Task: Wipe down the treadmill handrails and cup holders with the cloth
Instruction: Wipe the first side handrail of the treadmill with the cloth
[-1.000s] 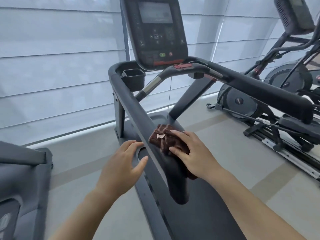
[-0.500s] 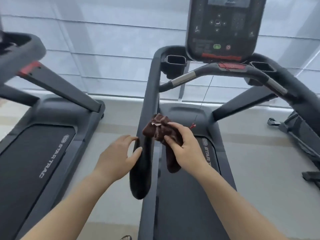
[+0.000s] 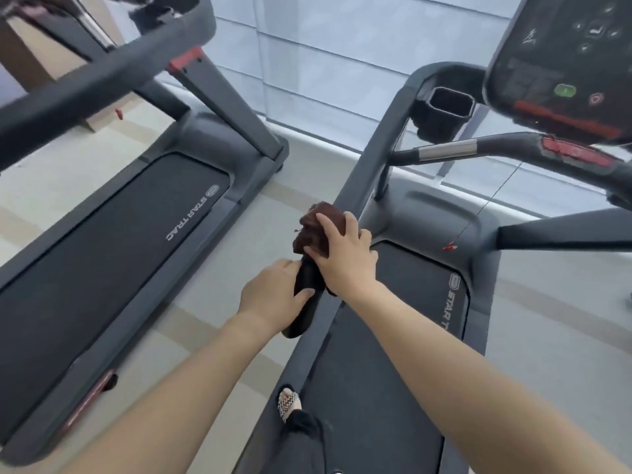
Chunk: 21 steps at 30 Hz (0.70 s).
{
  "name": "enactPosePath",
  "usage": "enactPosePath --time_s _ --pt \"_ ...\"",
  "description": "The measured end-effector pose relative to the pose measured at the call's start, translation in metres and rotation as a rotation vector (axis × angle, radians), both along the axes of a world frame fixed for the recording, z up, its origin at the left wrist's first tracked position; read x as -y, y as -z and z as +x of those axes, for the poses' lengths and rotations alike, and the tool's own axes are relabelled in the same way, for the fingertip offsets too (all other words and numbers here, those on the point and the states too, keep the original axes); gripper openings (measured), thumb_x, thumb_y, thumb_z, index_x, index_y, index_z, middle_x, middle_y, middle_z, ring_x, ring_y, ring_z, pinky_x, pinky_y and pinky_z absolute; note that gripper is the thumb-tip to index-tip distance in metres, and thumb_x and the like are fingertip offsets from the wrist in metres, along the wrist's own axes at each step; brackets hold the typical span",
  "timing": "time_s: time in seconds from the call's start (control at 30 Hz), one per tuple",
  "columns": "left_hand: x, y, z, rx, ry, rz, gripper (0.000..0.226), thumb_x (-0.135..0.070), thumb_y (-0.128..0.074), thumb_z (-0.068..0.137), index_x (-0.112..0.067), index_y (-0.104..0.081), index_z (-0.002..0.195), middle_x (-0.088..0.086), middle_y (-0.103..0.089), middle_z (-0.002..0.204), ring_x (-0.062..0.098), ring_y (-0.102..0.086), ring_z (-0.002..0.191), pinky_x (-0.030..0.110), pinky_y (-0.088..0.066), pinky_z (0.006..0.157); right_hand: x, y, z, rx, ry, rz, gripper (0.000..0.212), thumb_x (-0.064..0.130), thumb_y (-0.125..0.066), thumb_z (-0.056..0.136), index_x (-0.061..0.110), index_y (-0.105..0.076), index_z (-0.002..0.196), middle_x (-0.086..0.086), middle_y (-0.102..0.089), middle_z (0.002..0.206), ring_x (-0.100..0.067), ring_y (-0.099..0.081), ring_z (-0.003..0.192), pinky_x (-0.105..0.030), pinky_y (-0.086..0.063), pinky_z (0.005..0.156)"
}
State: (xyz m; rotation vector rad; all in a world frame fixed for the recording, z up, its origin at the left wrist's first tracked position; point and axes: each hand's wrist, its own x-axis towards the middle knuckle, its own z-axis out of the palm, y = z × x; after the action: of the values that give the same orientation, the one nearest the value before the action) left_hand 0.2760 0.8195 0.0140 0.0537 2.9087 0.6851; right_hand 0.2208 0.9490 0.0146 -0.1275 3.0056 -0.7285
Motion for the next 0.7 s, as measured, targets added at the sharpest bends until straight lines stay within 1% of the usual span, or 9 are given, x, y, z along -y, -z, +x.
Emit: enactPosePath --time_s 0.07,0.13,0.23,0.33,0.43,0.53,0.6,0.7 --pt "0.000 0.004 -0.004 0.007 -0.014 0.035 0.036 -0.041 -0.056 0.084 -0.027 -0.050 0.116 -0.005 -0.056 0.113 0.019 -0.056 0.100 0.034 -0.047 0.068 0.003 0.012 -0.013 -0.008 0.003 0.071 0.056 0.053 -0.048 0.088 0.044 -0.024 0.137 -0.002 -0.015 0.149 -0.035 -0.026 0.120 -0.057 -0.032 0.091" --pt "0.000 0.007 -0.007 0.023 -0.023 0.070 0.042 -0.044 -0.056 0.083 -0.026 -0.049 0.120 -0.006 -0.055 0.117 0.018 -0.056 0.102 0.036 -0.050 0.072 0.000 0.016 -0.031 -0.032 0.003 0.096 0.056 0.055 -0.048 0.087 0.045 -0.025 0.136 0.000 -0.015 0.149 -0.034 -0.024 0.123 -0.057 -0.030 0.091" --pt "-0.002 0.007 -0.014 0.054 -0.018 0.119 0.054 -0.045 -0.057 0.083 -0.021 -0.044 0.130 -0.004 -0.051 0.127 0.017 -0.052 0.111 0.039 -0.050 0.083 -0.008 0.011 -0.059 0.006 0.000 0.109 0.055 0.055 -0.048 0.087 0.046 -0.026 0.136 0.003 -0.012 0.153 -0.034 -0.021 0.127 -0.058 -0.028 0.093" --pt "-0.003 0.008 -0.019 0.066 -0.013 0.159 0.058 -0.041 -0.060 0.082 -0.018 -0.042 0.133 -0.002 -0.048 0.131 0.019 -0.051 0.113 0.040 -0.048 0.089 -0.014 0.011 -0.056 -0.002 -0.017 0.087 0.052 0.052 -0.048 0.088 0.044 -0.028 0.136 0.007 -0.010 0.155 -0.034 -0.019 0.131 -0.058 -0.029 0.095" --pt "-0.006 0.012 -0.020 0.050 -0.027 0.232 0.060 -0.037 -0.062 0.082 -0.016 -0.041 0.134 -0.001 -0.047 0.133 0.018 -0.050 0.115 0.034 -0.045 0.094 -0.017 0.020 -0.037 -0.052 -0.008 0.063 0.053 0.051 -0.047 0.089 0.042 -0.027 0.138 0.005 -0.012 0.154 -0.034 -0.021 0.130 -0.058 -0.031 0.095" --pt "-0.010 0.016 -0.021 0.016 -0.053 0.288 0.060 -0.036 -0.062 0.081 -0.016 -0.041 0.133 -0.002 -0.047 0.132 0.017 -0.050 0.115 0.024 -0.038 0.090 -0.014 0.020 -0.041 -0.041 0.020 0.070 0.053 0.052 -0.048 0.089 0.042 -0.028 0.137 0.003 -0.015 0.153 -0.034 -0.024 0.127 -0.056 -0.031 0.096" --pt "-0.011 0.017 -0.023 0.010 -0.059 0.300 0.062 -0.036 -0.063 0.081 -0.016 -0.040 0.134 -0.003 -0.046 0.134 0.016 -0.048 0.117 0.021 -0.035 0.089 -0.012 0.016 -0.056 -0.020 0.012 0.111 0.052 0.053 -0.046 0.089 0.042 -0.029 0.137 0.004 -0.015 0.153 -0.036 -0.023 0.127 -0.055 -0.029 0.096" --pt "-0.010 0.019 -0.033 0.027 -0.052 0.293 0.068 -0.040 -0.064 0.079 -0.017 -0.037 0.136 -0.005 -0.043 0.138 0.013 -0.045 0.121 0.021 -0.035 0.093 -0.015 0.012 -0.082 -0.006 -0.003 0.155 0.049 0.052 -0.045 0.090 0.042 -0.030 0.136 0.003 -0.014 0.153 -0.037 -0.021 0.128 -0.055 -0.028 0.095"
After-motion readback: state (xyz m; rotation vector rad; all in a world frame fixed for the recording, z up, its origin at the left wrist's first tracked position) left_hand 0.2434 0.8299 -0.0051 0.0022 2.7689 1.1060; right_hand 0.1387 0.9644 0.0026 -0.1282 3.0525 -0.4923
